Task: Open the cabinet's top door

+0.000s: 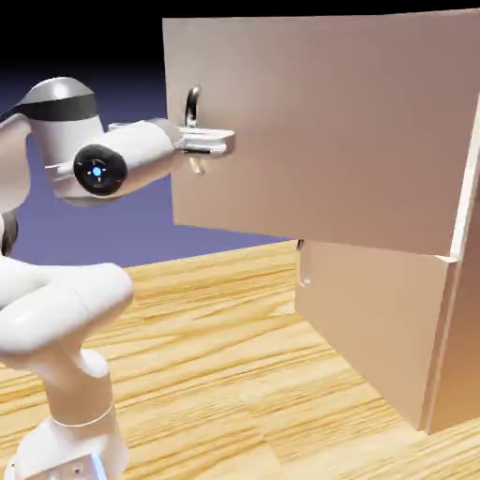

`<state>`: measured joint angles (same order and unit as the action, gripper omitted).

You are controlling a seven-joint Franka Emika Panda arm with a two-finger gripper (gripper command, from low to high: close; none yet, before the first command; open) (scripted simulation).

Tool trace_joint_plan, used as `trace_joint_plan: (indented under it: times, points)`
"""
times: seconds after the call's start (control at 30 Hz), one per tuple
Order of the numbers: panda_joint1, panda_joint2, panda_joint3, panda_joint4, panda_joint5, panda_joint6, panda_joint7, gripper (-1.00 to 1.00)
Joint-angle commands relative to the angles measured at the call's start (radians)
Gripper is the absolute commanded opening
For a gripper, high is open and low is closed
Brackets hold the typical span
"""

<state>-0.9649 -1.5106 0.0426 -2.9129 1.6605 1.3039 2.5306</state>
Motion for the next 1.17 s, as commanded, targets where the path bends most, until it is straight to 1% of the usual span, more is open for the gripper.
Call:
trace_joint_plan:
  times: [0.0,0.23,0.5,0.77,1.13]
  points:
    - [0.001,0.036,-0.036,0.011,-0.039,-0.029,-0.025,-1.0]
    - [0.04,0.29,-0.239,0.121,-0.278,-0.188,-0.182,-1.0]
    - [0.15,0.58,-0.429,0.308,-0.496,-0.349,-0.339,-1.0]
    - [0.307,0.87,-0.614,0.555,-0.654,-0.533,-0.485,-1.0]
    - [0.495,1.269,-0.848,0.93,-0.778,-0.841,-0.733,-1.0]
